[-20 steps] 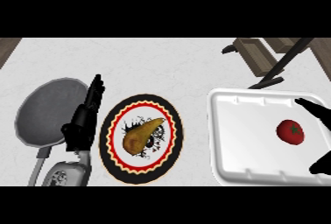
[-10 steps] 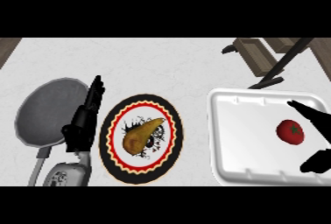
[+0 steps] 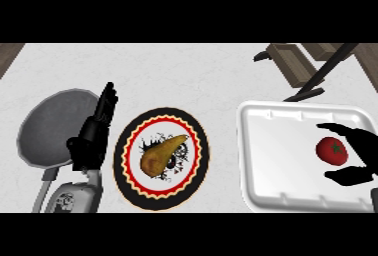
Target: Pick the tomato from the tray and place it in the tiered basket
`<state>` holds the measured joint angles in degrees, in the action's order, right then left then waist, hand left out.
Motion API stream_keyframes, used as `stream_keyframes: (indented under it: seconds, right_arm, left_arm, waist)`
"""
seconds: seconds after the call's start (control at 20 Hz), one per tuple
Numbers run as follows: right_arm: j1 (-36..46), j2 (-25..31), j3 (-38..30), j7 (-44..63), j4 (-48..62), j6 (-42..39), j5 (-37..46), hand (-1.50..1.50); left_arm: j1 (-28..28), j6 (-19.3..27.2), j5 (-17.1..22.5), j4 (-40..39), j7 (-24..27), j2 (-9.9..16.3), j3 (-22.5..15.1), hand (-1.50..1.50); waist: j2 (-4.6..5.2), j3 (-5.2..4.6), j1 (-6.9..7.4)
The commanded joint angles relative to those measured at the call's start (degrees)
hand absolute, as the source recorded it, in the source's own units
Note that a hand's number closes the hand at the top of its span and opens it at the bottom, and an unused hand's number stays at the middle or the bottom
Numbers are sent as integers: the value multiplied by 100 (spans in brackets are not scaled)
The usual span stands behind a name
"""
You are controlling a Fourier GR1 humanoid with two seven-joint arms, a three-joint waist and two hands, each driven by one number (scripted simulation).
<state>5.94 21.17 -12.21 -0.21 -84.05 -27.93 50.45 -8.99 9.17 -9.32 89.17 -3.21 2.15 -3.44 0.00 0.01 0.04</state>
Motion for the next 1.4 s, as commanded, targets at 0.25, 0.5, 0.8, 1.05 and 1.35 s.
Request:
stream_keyframes:
  seconds: [0.25,0.5,0.8,1.05,1.35]
  right_arm:
    - [238,-202,504,-356,478,1602,971,150]
    - [428,415,789,-92,-316,406,1171,150]
    - [1860,782,1837,595,-1460,-2026,1557,150]
    - [2732,245,1415,1545,-2355,-3330,1300,150]
    - [4343,-6,469,2256,-2326,-4095,1091,150]
  left_arm:
    - [163,-3,-36,-3,149,-126,-97,0]
    - [68,70,-119,335,-252,-96,-112,0]
    - [220,57,-154,84,53,-107,-144,0]
    - [-27,10,-6,-186,111,-38,107,0]
    - [277,-71,2,43,148,-75,-45,0]
  waist:
    - [3,0,22]
    - [-22,-8,-7]
    - [-56,-30,58]
    - [-31,-12,-31]
    - [-34,-12,50]
